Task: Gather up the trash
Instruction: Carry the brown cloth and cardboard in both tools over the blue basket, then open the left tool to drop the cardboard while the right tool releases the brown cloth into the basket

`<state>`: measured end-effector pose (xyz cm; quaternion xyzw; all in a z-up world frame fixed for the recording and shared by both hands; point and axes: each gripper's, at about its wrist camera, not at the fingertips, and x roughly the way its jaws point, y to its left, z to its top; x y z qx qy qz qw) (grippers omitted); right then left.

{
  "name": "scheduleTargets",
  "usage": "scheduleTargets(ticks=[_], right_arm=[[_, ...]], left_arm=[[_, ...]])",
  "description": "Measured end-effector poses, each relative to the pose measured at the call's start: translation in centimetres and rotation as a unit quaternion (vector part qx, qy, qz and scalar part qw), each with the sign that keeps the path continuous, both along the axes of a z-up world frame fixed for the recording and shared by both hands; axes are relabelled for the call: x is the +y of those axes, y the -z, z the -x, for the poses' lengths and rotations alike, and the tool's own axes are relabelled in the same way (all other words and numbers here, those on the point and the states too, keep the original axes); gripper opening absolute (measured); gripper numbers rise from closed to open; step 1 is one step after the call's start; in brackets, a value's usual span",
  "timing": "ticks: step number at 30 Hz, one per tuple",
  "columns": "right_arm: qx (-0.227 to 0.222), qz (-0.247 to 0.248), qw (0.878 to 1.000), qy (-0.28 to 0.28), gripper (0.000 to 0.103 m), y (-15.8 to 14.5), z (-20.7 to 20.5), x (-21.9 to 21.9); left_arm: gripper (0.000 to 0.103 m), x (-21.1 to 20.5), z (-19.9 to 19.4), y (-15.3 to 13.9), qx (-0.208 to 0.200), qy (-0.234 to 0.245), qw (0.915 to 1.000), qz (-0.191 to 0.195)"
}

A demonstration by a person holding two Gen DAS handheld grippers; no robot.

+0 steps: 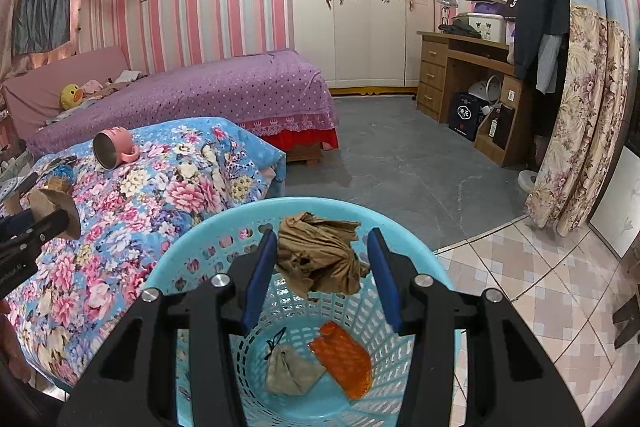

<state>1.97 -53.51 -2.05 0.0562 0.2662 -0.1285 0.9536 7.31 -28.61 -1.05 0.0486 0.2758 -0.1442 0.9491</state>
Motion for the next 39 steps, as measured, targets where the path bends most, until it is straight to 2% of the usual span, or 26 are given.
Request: scheduleTargets(ticks=[9,18,24,25,26,28,29,35,39], right_arm=[[-0.006,-0.005,1.0,0.013,0.047,0.0,0.6,-1.4],[-0.012,-0.013,0.998,0.061,0.047,0.0,1.6,-4.7],[-0.009,-0.024,0.997,0.069,0.047,0.5,1.5,-5.4],[-0.008,-0.023,0.997,0.068,0.047,0.5,1.5,-5.4],[-0.006,-0.022,0.998,0.067,0.047,0.6,1.4,-5.2],[-0.003,-0.02,0.998,0.065,0.047,0.7,1.1,-4.9],[-0.002,-0.019,0.998,0.064,0.047,0.7,1.0,-4.9],[0.005,-0.01,0.998,0.06,0.047,0.9,0.6,-4.1],[0.011,-0.002,0.998,0.058,0.047,1.0,0.1,-3.5]], left_arm=[[0.052,-3.1,-0.7,1.3,0.021,0.042,0.9987,0.021],[0.052,-7.7,-1.7,2.0,0.044,0.099,0.993,0.048],[0.053,-11.0,-1.7,2.0,0.04,0.131,0.9903,0.025],[0.058,-11.2,-1.7,1.9,0.039,0.13,0.9905,0.023],[0.071,-11.2,-1.8,1.9,0.04,0.128,0.9908,0.022],[0.083,-10.7,-2.2,1.9,0.042,0.118,0.9918,0.026],[0.086,-10.1,-2.4,1.8,0.039,0.109,0.9929,0.027],[0.093,-6.3,-3.8,1.2,0.029,0.069,0.9967,0.029],[0.095,-4.1,-4.1,0.7,0.01,0.049,0.9987,0.012]])
